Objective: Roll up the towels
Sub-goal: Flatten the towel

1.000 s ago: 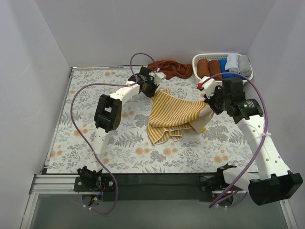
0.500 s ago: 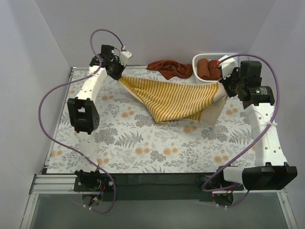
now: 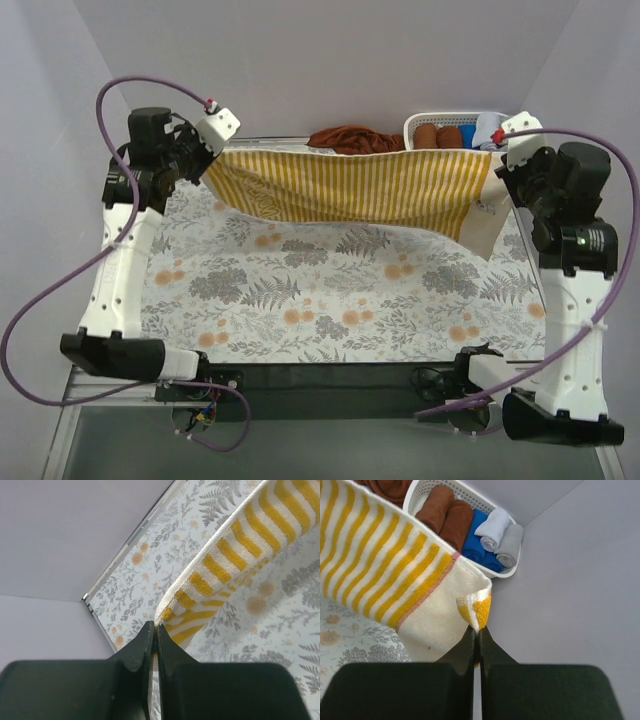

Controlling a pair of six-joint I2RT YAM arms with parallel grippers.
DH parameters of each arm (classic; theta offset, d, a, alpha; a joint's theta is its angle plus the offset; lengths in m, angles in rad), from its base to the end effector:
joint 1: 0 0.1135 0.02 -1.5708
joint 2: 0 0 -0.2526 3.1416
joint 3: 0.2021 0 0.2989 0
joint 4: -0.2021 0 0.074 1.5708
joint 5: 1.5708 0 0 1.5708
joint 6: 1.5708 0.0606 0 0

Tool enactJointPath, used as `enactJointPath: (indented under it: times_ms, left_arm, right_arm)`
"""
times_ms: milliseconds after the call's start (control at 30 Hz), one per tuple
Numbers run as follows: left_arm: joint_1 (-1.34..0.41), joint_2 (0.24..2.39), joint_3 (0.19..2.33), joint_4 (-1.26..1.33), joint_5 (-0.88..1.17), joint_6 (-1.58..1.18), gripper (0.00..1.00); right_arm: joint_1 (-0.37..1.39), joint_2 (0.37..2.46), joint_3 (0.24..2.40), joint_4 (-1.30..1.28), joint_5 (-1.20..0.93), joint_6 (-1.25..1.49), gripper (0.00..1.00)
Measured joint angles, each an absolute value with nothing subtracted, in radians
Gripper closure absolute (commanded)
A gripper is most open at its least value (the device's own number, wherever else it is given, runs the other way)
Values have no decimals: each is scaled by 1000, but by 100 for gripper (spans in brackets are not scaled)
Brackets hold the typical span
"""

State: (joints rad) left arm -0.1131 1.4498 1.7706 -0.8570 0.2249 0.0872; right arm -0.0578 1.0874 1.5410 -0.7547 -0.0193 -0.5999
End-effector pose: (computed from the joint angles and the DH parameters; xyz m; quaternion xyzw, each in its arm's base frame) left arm 0.3590 -0.0544 0.4455 0.1416 0.8538 -0.1039 0.4901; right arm 0.2677 -0.0143 0.4795 -0.2211 0.7742 -0.1842 0.5638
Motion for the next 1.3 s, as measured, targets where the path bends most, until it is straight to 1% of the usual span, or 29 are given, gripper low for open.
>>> enactJointPath:
  times_ms: [133, 300, 400, 500, 633, 833, 967, 1000, 1033, 1100, 1133, 1167, 1233, 1300]
  left_arm:
    - [-113, 1255, 1617, -886, 216, 99, 100]
    - [-113, 1049, 1568, -904, 190, 78, 100]
    - [-113, 967, 1560, -907, 171, 55, 100]
    - [-113, 953, 1524, -884, 157, 47, 100]
    - [-113, 1042, 1399, -838, 133, 45, 100]
    - [-112, 1353, 1240, -675, 86, 52, 100]
    - [-103, 1559, 1234, -579, 72, 58, 100]
    - [-101, 1595, 1245, -568, 73, 57, 98]
    - [-98, 1651, 1269, -556, 72, 57, 95]
    - [-91, 1754, 1325, -537, 70, 54, 89]
    - [-87, 1800, 1356, -529, 69, 51, 79]
    - [-83, 1858, 1395, -521, 67, 48, 75]
    - [-73, 1927, 1454, -521, 67, 33, 68]
    - [-57, 1983, 1518, -539, 76, 17, 59]
  right_arm:
    - [-58, 904, 1479, -755, -30, -623, 99]
    - [-58, 732, 1446, -754, -30, -647, 99]
    - [-58, 702, 1421, -753, -51, -660, 99]
    - [-58, 730, 1359, -760, -85, -665, 99]
    - [-58, 893, 1268, -748, -146, -657, 99]
    - [-58, 1184, 1124, -618, -161, -619, 99]
    - [-56, 1335, 1103, -541, -160, -588, 99]
    - [-56, 1399, 1106, -505, -159, -575, 94]
    - [-56, 1410, 1106, -499, -158, -574, 94]
    - [-56, 1496, 1127, -485, -144, -551, 74]
    - [-56, 1557, 1154, -480, -126, -533, 58]
    - [-57, 1589, 1170, -472, -115, -535, 51]
    - [-60, 1679, 1232, -472, -88, -514, 46]
    - [-64, 1735, 1288, -479, -68, -493, 39]
